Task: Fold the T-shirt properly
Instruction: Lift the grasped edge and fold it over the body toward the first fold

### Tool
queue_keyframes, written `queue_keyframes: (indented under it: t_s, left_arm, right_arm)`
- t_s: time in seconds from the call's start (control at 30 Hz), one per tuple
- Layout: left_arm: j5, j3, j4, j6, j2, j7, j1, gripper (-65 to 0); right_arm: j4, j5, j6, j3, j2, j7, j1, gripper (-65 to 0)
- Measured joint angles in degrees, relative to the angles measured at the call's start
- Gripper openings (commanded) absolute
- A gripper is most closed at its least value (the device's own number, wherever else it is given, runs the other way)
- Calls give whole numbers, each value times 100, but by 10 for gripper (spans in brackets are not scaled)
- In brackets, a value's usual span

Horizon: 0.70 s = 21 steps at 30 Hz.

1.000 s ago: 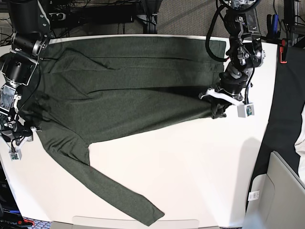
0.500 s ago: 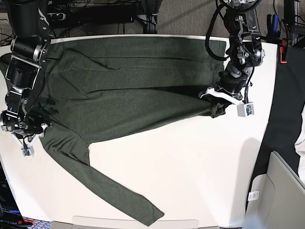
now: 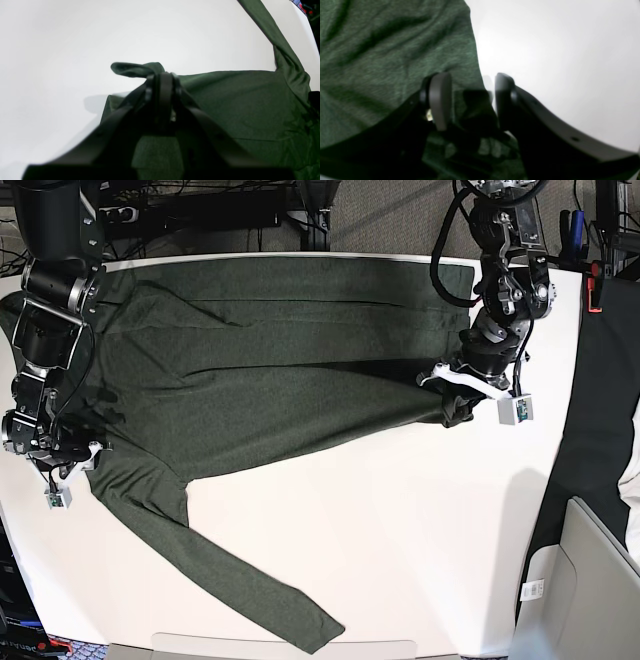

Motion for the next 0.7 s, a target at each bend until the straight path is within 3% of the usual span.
queue_keyframes:
  t_s: [0.13,0.2,0.37,0.7]
  left_arm:
    - [0,0,9,2,0,2,22,-644]
    - [-26,0,31,2,0,0,37,-644]
    - [-479,0,55,0,-15,0,35,-644]
    - [-494,0,55,2,-24,-2,37,-644]
  right_arm:
    - [0,48,26,0,-22,-50,2,-620]
    - [17,260,17,0,-17,-232,4,-649]
    - [46,713,2,0,50,-525,-11,-646]
    - [820,706,22,0,107,-992,-415,-646]
